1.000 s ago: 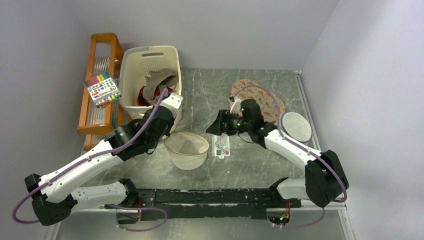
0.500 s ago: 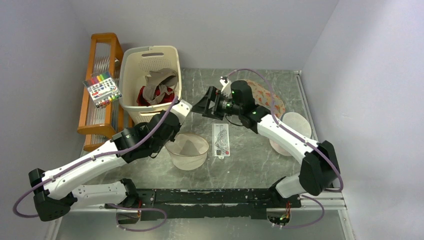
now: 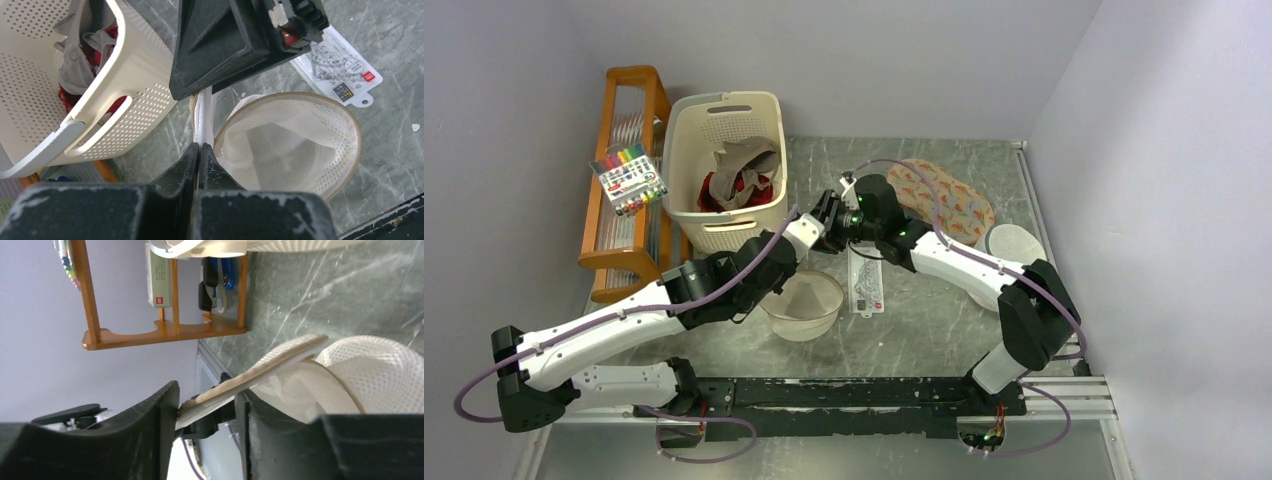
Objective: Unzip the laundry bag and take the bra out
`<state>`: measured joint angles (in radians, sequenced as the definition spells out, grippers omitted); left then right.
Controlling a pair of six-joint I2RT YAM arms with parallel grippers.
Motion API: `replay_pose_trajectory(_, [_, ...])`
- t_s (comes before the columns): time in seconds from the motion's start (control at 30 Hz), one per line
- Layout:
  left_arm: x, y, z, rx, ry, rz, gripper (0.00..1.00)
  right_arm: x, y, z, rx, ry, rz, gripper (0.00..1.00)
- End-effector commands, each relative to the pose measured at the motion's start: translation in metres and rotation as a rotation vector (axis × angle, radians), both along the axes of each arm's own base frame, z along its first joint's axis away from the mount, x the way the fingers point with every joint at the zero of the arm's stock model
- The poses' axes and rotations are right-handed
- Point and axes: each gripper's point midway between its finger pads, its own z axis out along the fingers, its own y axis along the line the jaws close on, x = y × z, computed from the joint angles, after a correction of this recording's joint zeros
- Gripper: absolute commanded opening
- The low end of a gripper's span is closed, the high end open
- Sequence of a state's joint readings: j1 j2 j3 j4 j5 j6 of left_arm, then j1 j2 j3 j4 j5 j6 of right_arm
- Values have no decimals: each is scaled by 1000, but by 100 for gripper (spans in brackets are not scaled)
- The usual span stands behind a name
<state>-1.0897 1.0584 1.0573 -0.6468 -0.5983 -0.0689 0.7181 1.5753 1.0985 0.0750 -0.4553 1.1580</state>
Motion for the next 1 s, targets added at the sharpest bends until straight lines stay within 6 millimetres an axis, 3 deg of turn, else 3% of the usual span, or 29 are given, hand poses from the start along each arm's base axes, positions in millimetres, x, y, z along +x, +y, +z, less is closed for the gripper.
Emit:
replay_pose_trajectory(0.0, [-4, -8, -4, 1, 15, -15, 11, -8, -2, 3, 53, -4, 0, 34])
replay_pose_trajectory(0.13, [-10, -15, 5, -71, 35, -37, 39, -32, -11, -21, 57, 10, 77, 12])
replay_pose_trajectory(0.2, [-13, -17, 13, -124, 35, -47, 49, -45, -15, -31, 65, 13, 127, 6])
replay_pose_trajectory(0.37, [-20, -24, 30, -257, 41, -60, 61, -68, -26, -54, 49, -33, 212, 2])
replay_pose_trajectory(0.53, [-19, -34, 31, -328, 75, -28, 70, -65, -40, -86, -73, -81, 206, 4])
replay_pose_trajectory(0.7, [-18, -50, 28, -417, 102, -22, 73, -63, -45, -109, -142, -106, 220, 7])
replay_pose_trajectory(0.97, [-17, -59, 24, -491, 133, 19, 75, -59, -38, -138, -107, -163, 250, 12])
